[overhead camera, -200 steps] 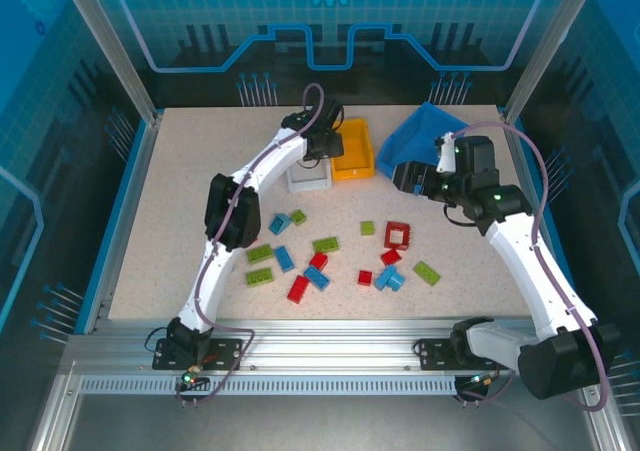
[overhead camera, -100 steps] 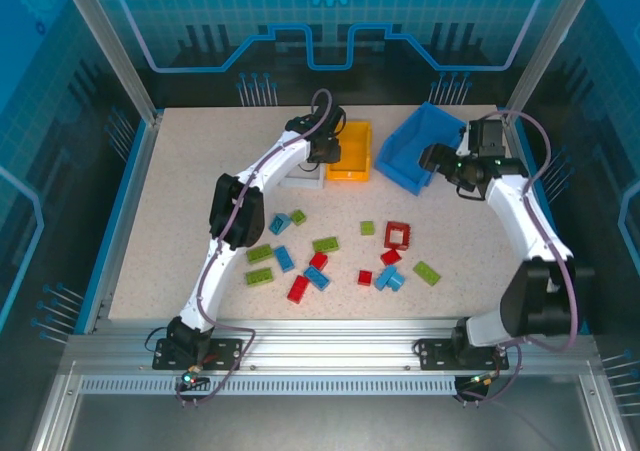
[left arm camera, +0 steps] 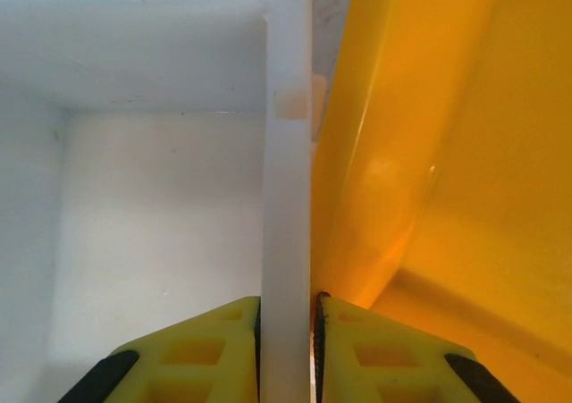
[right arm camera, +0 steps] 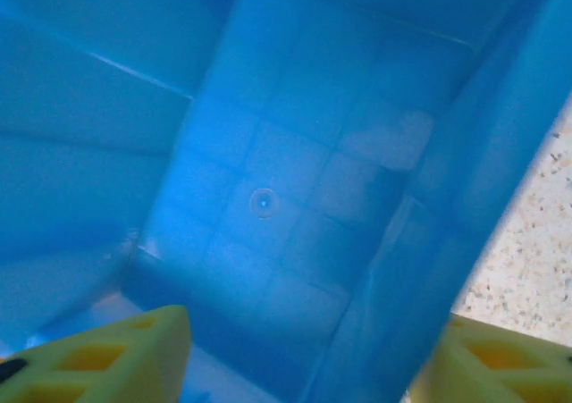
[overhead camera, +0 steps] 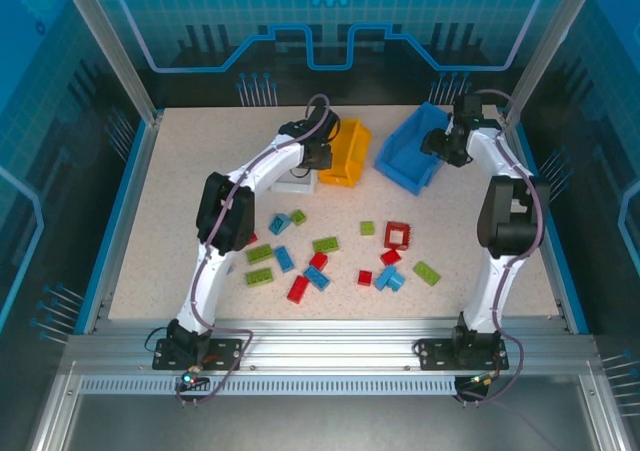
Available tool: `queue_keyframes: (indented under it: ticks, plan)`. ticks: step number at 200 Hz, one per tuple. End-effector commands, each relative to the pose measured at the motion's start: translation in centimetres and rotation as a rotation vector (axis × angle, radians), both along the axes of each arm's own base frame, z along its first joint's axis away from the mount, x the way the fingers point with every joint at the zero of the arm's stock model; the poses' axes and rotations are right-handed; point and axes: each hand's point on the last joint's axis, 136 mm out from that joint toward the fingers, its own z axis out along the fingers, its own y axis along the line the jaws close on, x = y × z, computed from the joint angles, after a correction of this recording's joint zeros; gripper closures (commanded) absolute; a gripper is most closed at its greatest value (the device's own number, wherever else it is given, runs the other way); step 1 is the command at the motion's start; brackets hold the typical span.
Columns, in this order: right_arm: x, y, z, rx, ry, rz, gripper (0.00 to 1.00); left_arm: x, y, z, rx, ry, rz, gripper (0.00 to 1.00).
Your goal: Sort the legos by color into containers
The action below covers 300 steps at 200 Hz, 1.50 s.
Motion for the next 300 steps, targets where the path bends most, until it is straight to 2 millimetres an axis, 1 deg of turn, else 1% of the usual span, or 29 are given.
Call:
queue_keyframes:
  ticks: [1,26,46,58,73,82,103,116,129,149,170,183,197,218,237,247,254,256,258,263,274,275,300]
  plan:
    - [-0.8,1.5,-0.8,-0.063,0.080,0.064,0.49,-0.3,1.8,2.8,0.021,-0.061,0.037,0.82]
    - [-1.2,2.7,-0.5,-0.169,0.086,0.121,0.73,-1.2,2.8,2.9,0.008,-0.068,0.060,0.82]
    - [-1.6,3.1,0.2,-0.223,0.079,0.135,0.83,-1.7,2.8,3.3,-0.022,-0.081,0.071,0.81]
    - [-1.9,3.1,0.3,-0.245,0.084,0.147,0.86,-2.0,2.8,3.6,-0.040,-0.085,0.078,0.80]
    - [-2.5,3.1,0.1,-0.262,0.104,0.160,0.88,-2.2,2.6,4.0,-0.070,-0.091,0.085,0.80]
    - [-3.0,3.2,0.0,-0.265,0.118,0.161,0.90,-2.3,2.3,3.9,-0.088,-0.089,0.082,0.79]
    - [-4.2,2.4,-0.1,-0.279,0.129,0.119,0.91,-2.3,1.5,4.1,-0.123,-0.088,0.066,0.75]
    - [-4.6,1.8,0.0,-0.264,0.121,0.097,0.91,-2.2,1.5,4.3,-0.126,-0.093,0.066,0.74]
    - [-4.5,1.8,0.0,-0.239,0.114,0.102,0.91,-2.1,1.7,4.4,-0.115,-0.101,0.063,0.73]
    - [-3.6,2.8,0.2,-0.216,0.097,0.140,0.92,-1.4,2.1,4.6,-0.096,-0.118,0.046,0.73]
    - [-2.3,3.4,0.4,-0.205,0.092,0.151,0.93,-0.6,3.6,4.6,-0.081,-0.104,0.070,0.72]
    - [-1.3,3.6,0.4,-0.195,0.089,0.151,0.93,-0.5,4.5,4.8,-0.083,-0.104,0.092,0.70]
    - [-0.2,3.9,0.1,-0.189,0.087,0.158,0.94,-0.7,5.7,5.4,-0.085,-0.114,0.123,0.69]
    - [1.5,4.5,-0.3,-0.183,0.083,0.196,0.95,-1.6,7.4,6.1,-0.106,-0.114,0.176,0.65]
    - [2.9,5.8,-0.7,-0.164,0.068,0.274,0.97,-3.0,8.6,6.4,-0.125,-0.101,0.225,0.63]
    - [3.3,6.4,-0.7,-0.164,0.064,0.320,0.98,-3.9,9.1,6.4,-0.131,-0.098,0.243,0.61]
    - [3.6,7.0,-0.1,-0.156,0.047,0.356,0.98,-4.4,9.4,6.6,-0.134,-0.102,0.252,0.59]
    - [3.6,7.3,0.1,-0.149,0.042,0.370,0.98,-4.6,9.5,6.6,-0.134,-0.101,0.253,0.59]
    - [3.6,7.5,-0.8,-0.142,0.058,0.384,0.98,-4.8,9.6,6.6,-0.134,-0.100,0.257,0.59]
    - [3.6,7.9,-1.2,-0.132,0.063,0.412,0.98,-5.3,9.8,6.7,-0.134,-0.101,0.261,0.58]
    - [3.4,8.7,-1.1,-0.127,0.068,0.463,0.99,-6.1,10.2,7.0,-0.133,-0.106,0.270,0.56]
    - [3.3,8.8,-1.2,-0.127,0.068,0.469,0.99,-6.2,10.2,7.4,-0.136,-0.112,0.270,0.56]
    - [2.3,10.6,-1.2,-0.110,0.084,0.543,0.99,-7.8,11.8,7.5,-0.108,-0.115,0.301,0.52]
